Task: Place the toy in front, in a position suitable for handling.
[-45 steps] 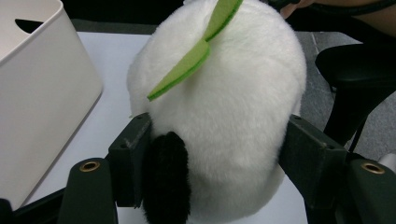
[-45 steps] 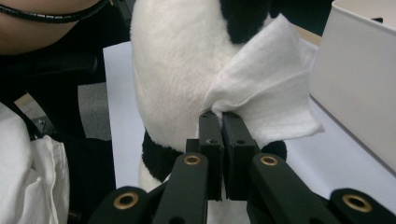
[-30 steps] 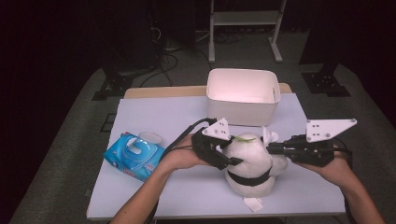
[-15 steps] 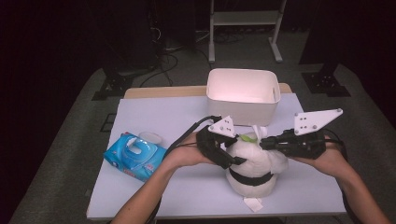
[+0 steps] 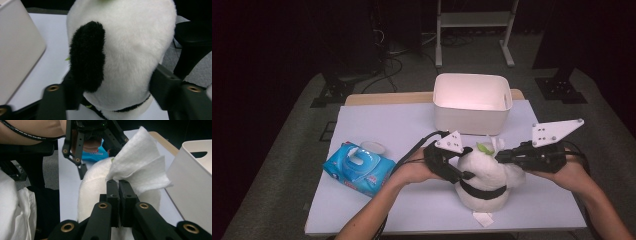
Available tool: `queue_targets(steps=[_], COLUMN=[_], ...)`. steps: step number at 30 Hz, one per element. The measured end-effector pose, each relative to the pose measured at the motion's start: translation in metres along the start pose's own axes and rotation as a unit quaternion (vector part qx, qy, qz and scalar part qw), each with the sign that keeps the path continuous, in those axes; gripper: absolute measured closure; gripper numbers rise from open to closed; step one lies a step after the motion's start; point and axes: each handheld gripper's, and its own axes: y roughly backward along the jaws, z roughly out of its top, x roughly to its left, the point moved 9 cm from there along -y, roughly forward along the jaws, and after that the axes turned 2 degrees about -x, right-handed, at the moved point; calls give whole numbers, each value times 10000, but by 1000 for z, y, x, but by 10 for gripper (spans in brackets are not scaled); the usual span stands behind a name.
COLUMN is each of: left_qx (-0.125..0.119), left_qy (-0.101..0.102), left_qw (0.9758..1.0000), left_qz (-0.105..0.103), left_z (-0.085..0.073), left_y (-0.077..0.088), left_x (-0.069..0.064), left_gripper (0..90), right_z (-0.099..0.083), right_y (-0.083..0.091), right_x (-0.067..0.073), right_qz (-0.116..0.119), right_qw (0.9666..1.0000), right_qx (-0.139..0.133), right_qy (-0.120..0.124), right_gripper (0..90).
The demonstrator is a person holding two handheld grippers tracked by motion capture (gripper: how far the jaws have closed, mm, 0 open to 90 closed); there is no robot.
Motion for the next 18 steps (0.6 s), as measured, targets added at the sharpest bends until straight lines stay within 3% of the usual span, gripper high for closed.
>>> queue_targets(steps=[3,11,14,18], left_qx=[17,256,247,193], left_qy=[-36,-103,-41,10], left_qw=[10000,9993,9993,9994], left_qz=[45,263,289,293], left_z=[3,1,-3,-7], left_y=[4,26,27,30], left_x=[3,9,10,12], left_gripper=[421,430,427,425], right_z=[6,16,15,4], right_y=[1,-6,-7,-1], right_x=[-1,-4,-4,-6], right_qz=[-42,-89,-102,-257], right_qw=[10000,9998,9998,9988], right_qx=[-60,-143,-37,358], right_qy=[46,114,165,215], right_gripper=[873,872,872,872])
